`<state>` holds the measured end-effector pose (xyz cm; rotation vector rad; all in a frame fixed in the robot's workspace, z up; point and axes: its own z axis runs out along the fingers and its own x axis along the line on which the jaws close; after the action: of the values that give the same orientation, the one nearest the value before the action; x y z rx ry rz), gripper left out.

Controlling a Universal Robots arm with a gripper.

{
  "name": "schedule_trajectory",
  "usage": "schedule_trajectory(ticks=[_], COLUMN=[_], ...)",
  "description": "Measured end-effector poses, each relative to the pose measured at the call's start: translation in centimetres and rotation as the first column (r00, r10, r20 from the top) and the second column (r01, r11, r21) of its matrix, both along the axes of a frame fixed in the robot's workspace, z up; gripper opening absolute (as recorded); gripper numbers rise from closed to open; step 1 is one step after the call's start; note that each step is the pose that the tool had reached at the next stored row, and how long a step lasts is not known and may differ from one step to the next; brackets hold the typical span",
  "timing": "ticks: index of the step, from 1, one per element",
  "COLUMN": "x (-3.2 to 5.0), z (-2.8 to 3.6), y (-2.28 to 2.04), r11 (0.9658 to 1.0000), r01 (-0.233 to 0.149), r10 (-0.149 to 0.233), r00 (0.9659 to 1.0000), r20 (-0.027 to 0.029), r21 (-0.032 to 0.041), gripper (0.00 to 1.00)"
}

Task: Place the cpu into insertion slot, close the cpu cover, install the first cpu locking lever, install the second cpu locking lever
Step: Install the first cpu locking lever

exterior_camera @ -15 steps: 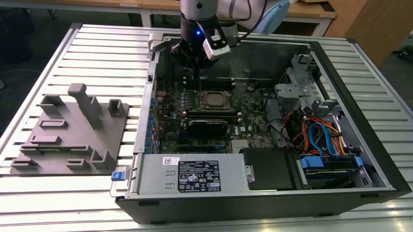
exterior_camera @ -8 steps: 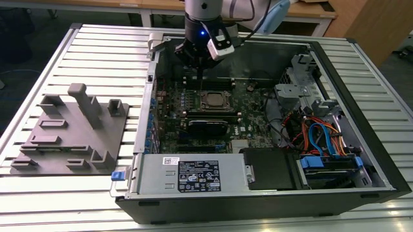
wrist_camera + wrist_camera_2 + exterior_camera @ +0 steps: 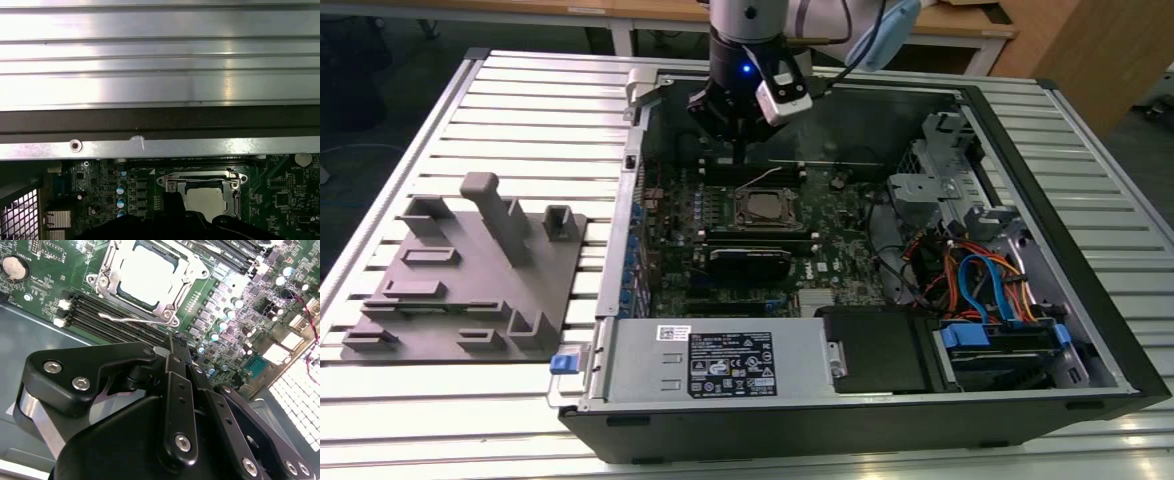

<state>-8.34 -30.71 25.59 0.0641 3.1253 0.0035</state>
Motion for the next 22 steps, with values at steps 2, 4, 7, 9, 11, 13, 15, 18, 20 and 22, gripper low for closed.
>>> schedule_trajectory(ticks=[2,4,7,9,11,13,15,18,20,22], x=[0.03,0.04,0.05,0.05,0.05,0.05,0.05,0.05,0.05,0.05], z=[0.00,0.00,-0.04,-0.07,-0.08,-0.10,-0.11,-0.15,-0.18,-0.21], y=[0.00,0.00,-0.01,-0.08,-0.18,-0.21,-0.33,-0.50,-0.51,-0.51], r11=[1.0000,1.0000,1.0000,0.9998,0.9992,0.9992,0.9991,0.9988,0.9988,0.9988], r01=[0.000,0.000,0.000,0.000,0.000,0.000,0.000,0.000,0.001,0.001], r10=[0.000,0.000,0.000,0.000,0.000,0.000,0.000,0.000,-0.001,-0.001], r00=[1.0000,1.0000,1.0000,1.0000,1.0000,1.0000,1.0000,1.0000,1.0000,1.0000], r20=[0.0001,0.0000,0.0001,0.0000,0.0000,0.0002,-0.0001,0.0002,0.0000,0.0001], r21=[0.0001,0.0001,0.0022,0.0196,0.0388,0.0410,0.0429,0.0482,0.0482,0.0482], gripper=[0.11,0.11,0.11,0.11,0.11,0.11,0.11,0.11,0.11,0.11])
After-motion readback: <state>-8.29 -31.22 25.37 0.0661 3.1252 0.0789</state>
